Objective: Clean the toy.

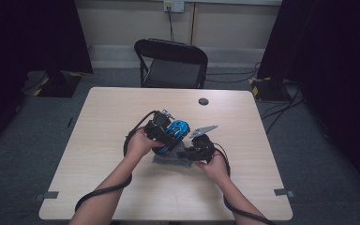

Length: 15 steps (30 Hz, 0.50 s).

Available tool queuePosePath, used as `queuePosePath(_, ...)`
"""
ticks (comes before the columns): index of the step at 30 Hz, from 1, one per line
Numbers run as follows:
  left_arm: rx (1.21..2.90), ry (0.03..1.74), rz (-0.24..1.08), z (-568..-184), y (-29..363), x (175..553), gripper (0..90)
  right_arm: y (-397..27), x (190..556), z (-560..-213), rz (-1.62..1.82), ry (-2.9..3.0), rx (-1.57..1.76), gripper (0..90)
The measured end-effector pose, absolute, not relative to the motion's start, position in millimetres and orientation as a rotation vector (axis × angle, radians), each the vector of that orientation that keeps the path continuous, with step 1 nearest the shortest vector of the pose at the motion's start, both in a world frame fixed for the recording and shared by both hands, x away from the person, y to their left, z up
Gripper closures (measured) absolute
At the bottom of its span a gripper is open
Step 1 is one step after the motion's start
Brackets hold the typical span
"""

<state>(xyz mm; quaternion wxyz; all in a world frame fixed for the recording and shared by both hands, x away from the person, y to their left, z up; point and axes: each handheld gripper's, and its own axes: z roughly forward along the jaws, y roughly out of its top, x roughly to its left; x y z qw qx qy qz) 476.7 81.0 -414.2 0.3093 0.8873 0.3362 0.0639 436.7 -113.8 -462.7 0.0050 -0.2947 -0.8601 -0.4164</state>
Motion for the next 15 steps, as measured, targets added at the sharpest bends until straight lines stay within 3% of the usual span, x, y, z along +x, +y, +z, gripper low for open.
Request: queuePosePath(15,2.320,0.940,0.193,-411,85,488,28.0,-98,424,-467,-1.261,-2.704,-0.804,77.0)
